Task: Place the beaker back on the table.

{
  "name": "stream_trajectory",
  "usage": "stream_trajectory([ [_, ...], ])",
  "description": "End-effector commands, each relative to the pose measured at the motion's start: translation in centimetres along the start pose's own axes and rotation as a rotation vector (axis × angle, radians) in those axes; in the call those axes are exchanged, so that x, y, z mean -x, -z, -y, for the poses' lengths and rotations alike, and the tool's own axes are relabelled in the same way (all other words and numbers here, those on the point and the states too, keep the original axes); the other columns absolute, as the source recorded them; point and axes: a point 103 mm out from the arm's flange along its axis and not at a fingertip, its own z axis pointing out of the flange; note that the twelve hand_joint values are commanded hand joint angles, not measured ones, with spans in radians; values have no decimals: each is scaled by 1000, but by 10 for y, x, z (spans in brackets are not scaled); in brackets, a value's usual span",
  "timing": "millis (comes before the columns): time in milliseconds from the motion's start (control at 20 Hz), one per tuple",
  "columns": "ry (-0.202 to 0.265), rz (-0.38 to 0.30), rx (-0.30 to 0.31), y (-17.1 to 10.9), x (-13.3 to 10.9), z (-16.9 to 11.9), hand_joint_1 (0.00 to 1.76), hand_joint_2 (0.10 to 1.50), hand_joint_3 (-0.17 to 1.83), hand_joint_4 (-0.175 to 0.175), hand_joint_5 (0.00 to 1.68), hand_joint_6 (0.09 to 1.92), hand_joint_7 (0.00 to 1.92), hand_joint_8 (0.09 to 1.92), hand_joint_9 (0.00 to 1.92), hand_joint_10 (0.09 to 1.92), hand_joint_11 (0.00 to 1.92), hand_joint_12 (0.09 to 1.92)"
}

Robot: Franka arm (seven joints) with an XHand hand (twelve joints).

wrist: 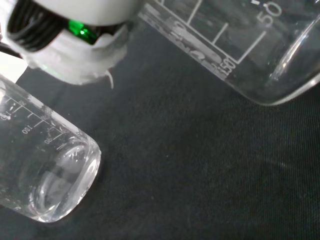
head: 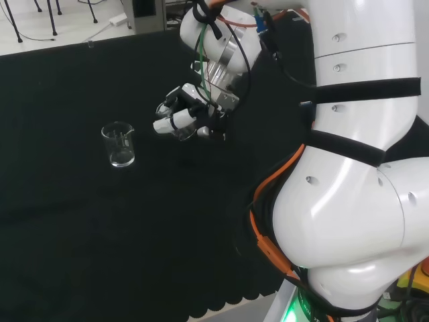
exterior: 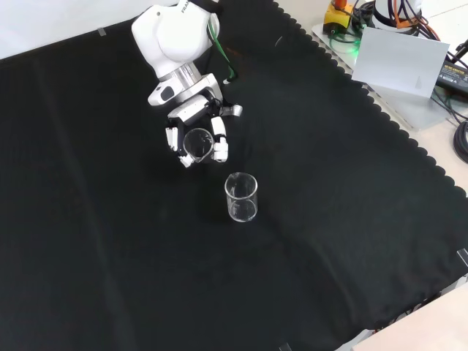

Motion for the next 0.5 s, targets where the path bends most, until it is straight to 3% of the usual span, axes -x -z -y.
stream_trajectory([
  [50,-6,-2,-11,-4,2,1,1132,660,805,-7,1122,1006,1402,376,1237,721,1081,978],
  [200,-6,-12,-18,-4,2,2,1133,642,842,-5,1122,1024,1315,500,1159,783,999,1035],
  [400,-1,-27,-21,-4,0,2,1103,620,881,140,1123,1039,1101,576,956,665,510,1255],
  [500,4,-37,-17,-2,-1,3,1098,613,893,167,1124,1045,1018,588,878,607,344,1312],
])
